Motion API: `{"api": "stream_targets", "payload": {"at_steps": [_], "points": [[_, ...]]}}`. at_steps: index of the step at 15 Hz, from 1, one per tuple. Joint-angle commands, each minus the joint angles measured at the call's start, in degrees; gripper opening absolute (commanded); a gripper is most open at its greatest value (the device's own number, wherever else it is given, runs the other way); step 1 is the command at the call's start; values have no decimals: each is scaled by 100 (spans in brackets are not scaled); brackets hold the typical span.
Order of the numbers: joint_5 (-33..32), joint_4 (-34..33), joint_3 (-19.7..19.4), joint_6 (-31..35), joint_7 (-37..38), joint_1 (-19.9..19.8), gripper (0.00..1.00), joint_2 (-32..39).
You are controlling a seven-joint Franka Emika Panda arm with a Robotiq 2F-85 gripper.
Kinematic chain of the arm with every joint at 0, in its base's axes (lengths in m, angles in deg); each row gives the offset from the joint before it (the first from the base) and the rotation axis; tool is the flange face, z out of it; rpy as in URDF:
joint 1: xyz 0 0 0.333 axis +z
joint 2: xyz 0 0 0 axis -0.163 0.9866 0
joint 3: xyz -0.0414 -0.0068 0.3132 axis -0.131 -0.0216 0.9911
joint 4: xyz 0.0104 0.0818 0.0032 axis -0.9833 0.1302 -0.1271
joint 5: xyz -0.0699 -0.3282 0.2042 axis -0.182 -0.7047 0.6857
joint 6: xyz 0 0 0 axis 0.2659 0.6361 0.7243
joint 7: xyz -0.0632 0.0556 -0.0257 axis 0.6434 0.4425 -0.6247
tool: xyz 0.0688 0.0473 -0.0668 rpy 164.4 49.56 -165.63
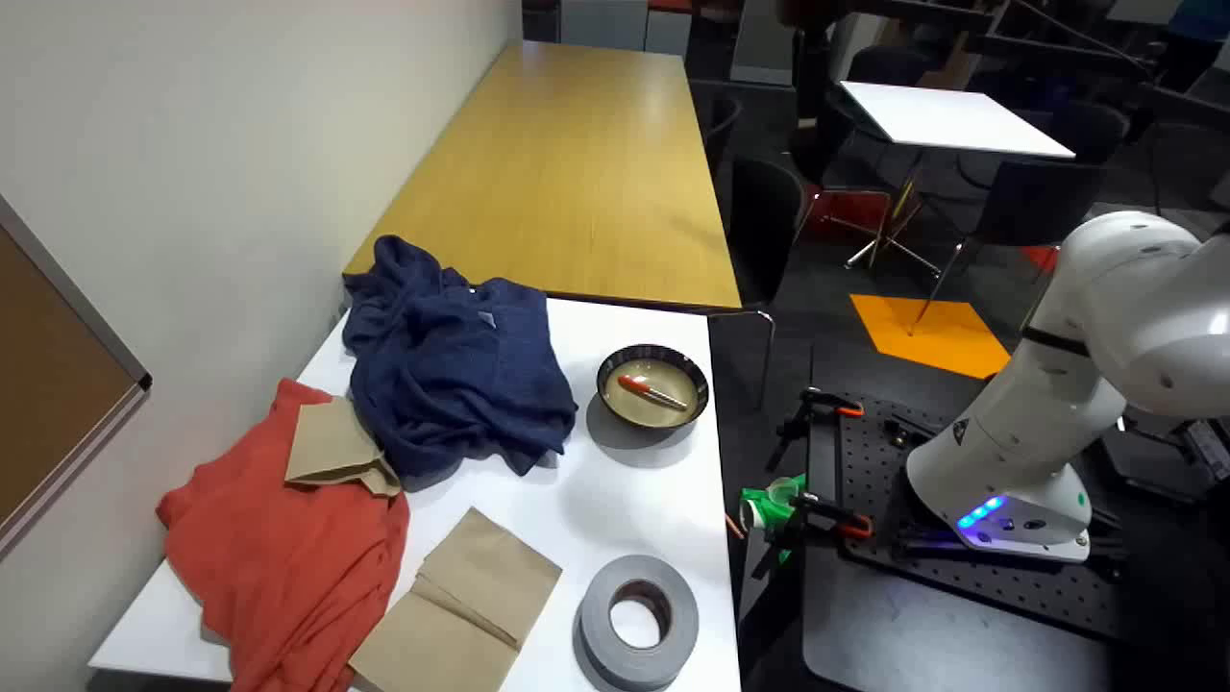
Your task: Remove the pen out of the bowl then move the bowl to the left
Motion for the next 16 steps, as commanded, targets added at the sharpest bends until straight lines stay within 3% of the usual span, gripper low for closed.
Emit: {"api": "stream_targets", "payload": {"at_steps": [1,6,9,16], "points": [[-14,-16,-45,-20,16,57,100,3],[-14,-16,-44,-19,16,57,100,3],[92,127,-14,301,77,135,100,48],[646,1042,69,2106,496,301,100,319]]}}
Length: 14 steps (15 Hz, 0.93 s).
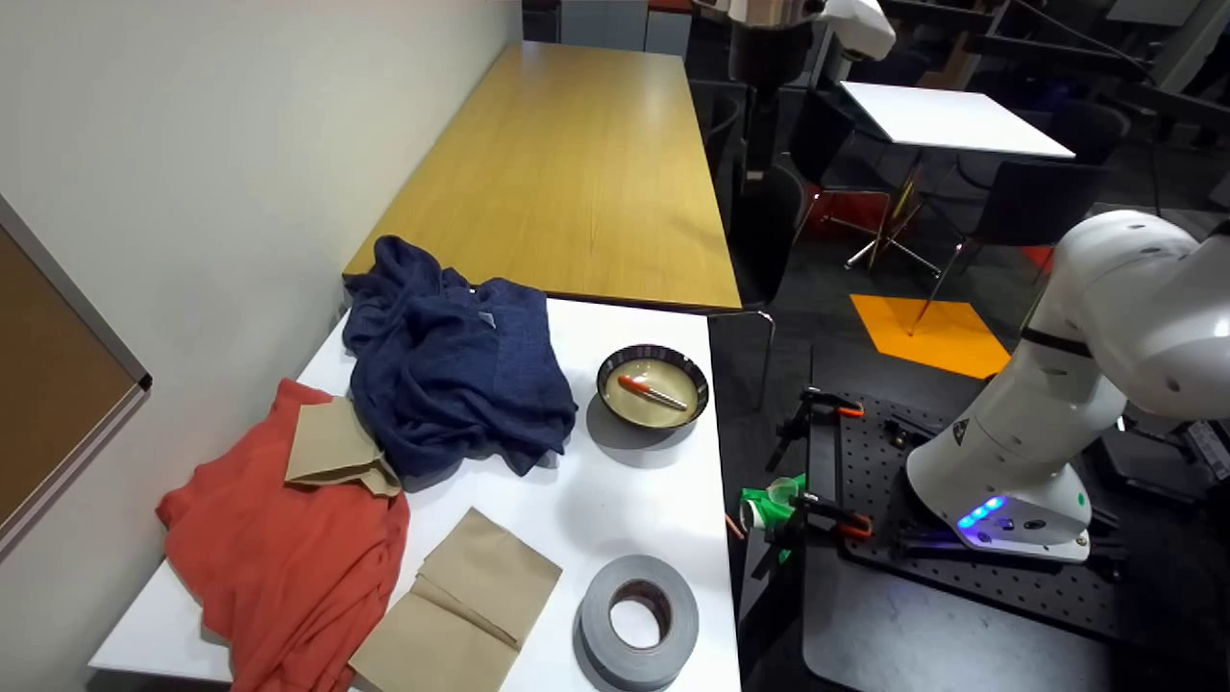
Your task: Remove the pen out of the bowl then move the bowl to the left
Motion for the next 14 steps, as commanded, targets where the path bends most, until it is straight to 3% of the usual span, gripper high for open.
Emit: {"api": "stream_targets", "payload": {"at_steps": [1,8,14], "points": [[397,510,19,974,282,71,100,176],[1052,1187,-58,3190,514,-9,100,1169],[1162,1331,-2,4218,706,-66,100,2137]]}}
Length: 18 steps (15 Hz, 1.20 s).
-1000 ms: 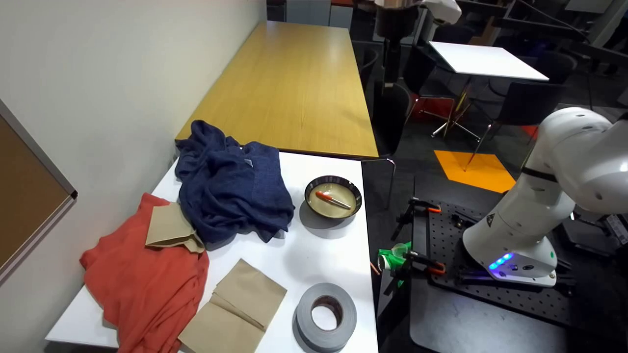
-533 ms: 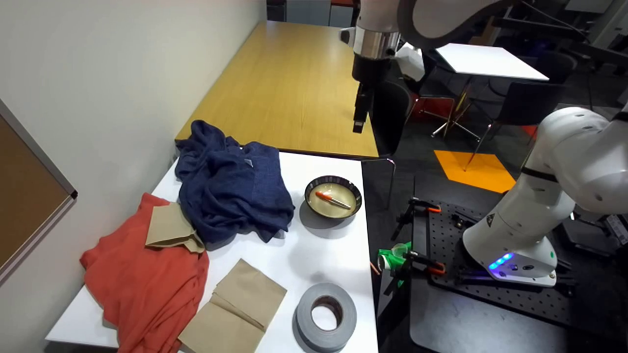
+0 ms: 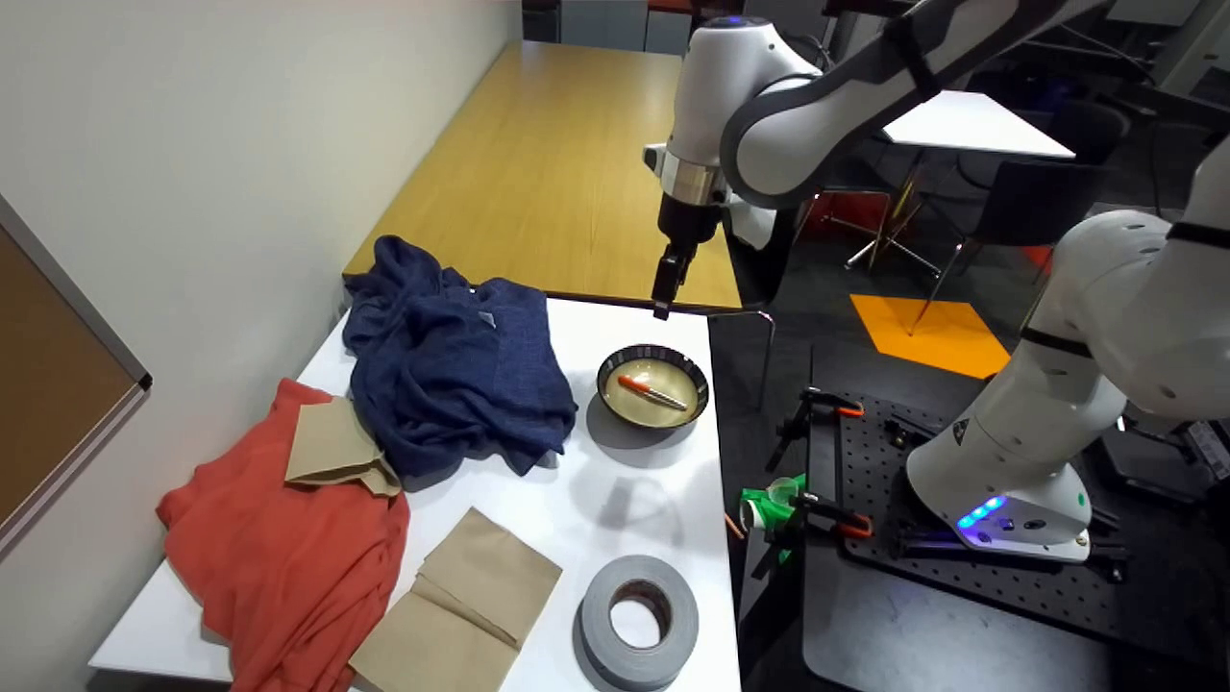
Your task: Remove the pen out of the bowl then move the bowl to the left
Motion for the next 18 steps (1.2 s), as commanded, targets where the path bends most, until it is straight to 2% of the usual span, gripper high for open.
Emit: {"api": "stream_targets", "payload": {"at_steps": [1,6,11,18], "points": [[-40,80,71,587,339,-80,100,495],[-273,251,26,1598,776,-80,100,1174],[-777,251,-217,2379,1302,27,100,1885],[-617,190,-179,2373,1176,-11,100,2072]]}}
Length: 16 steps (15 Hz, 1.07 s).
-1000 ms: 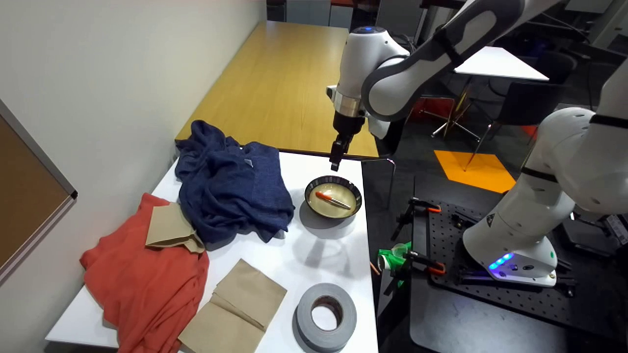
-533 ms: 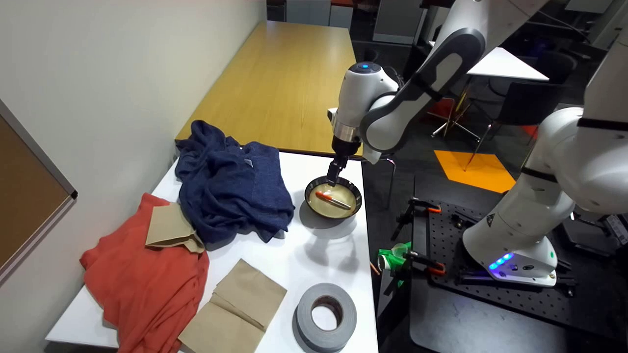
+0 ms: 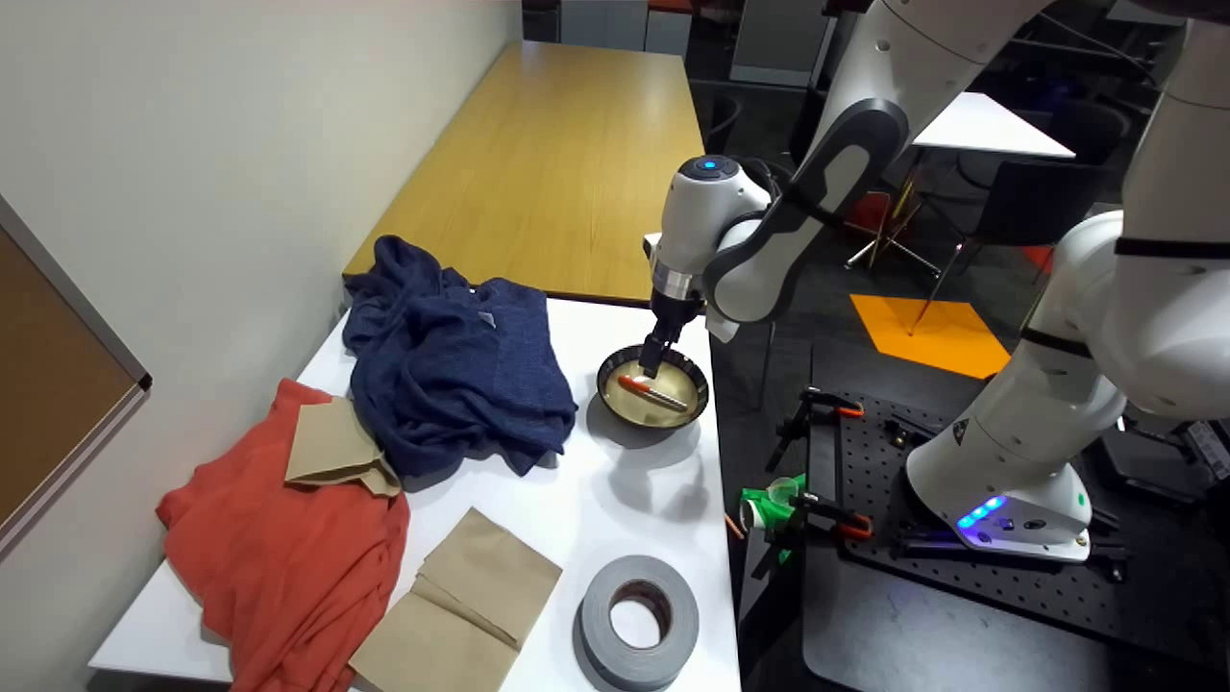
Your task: Remove the pen out of the bowl then move the bowl to the left
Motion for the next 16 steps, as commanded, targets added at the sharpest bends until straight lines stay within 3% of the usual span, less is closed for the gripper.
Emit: {"api": "stream_targets", "payload": {"at_steps": [1,16], "points": [[15,-11,-13,-17,-13,15,100,-5],[210,-796,9,-35,-37,-60,100,1269]]}}
